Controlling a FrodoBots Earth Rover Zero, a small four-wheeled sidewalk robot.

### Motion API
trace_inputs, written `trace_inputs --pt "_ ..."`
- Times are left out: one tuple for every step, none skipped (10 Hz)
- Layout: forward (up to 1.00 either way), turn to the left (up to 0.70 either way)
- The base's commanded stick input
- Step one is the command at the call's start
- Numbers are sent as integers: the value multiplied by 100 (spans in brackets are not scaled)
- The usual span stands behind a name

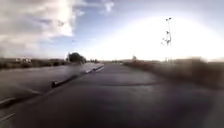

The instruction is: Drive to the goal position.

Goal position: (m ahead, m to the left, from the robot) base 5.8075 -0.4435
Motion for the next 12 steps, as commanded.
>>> trace_inputs --pt "70 -14" --pt "70 -14" --pt "70 -14" --pt "70 -14" --pt "70 -14" --pt "70 -14" --pt "70 -14" --pt "70 -14" --pt "70 -14" --pt "70 -14" --pt "70 -14" --pt "70 -11"
